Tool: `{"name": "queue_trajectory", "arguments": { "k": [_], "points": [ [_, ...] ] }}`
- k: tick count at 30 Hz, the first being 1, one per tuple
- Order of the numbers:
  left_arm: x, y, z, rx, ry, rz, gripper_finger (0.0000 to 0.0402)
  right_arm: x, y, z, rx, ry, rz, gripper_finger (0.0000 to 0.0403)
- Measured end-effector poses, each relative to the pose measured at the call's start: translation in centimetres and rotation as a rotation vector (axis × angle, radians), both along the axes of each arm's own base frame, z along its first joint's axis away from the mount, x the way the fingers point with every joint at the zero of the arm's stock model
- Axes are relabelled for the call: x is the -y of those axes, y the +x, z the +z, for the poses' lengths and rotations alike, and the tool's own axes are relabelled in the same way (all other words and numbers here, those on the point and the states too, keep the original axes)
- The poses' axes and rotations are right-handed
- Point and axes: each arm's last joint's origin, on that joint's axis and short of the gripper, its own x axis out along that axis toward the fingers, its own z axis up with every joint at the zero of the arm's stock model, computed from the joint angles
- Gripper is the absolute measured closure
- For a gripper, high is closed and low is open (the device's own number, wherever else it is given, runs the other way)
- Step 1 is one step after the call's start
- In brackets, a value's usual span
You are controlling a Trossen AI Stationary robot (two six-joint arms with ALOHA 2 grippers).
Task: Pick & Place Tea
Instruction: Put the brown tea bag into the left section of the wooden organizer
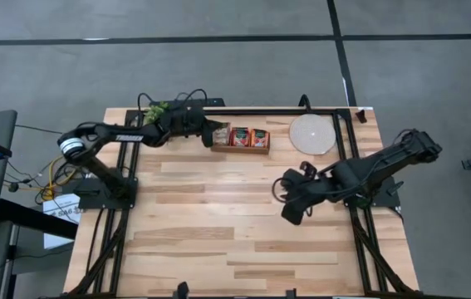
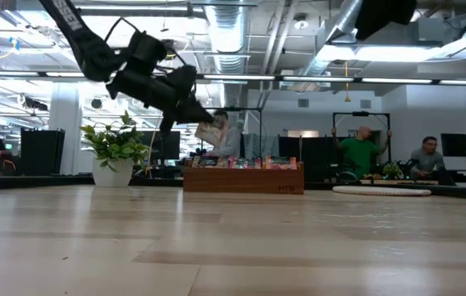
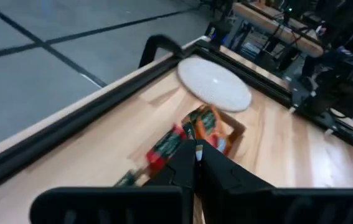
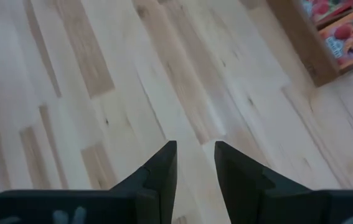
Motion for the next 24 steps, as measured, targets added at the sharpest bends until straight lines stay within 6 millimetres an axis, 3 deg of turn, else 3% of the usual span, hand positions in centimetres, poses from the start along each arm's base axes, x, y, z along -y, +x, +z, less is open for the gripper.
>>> {"name": "queue_trajectory", "arguments": {
  "k": [11, 24],
  "points": [
    [-1.6, 0.5, -3.6, -0.039, -0.063, 0.034, 0.0401, 1.5, 0.0, 0.2, 0.026, -0.006, -0.048, 0.0301],
    [-1.9, 0.5, -3.8, -0.066, -0.009, 0.120, 0.0401, 1.6, 0.3, -0.1, 0.012, -0.007, -0.055, 0.0301]
  ]
}}
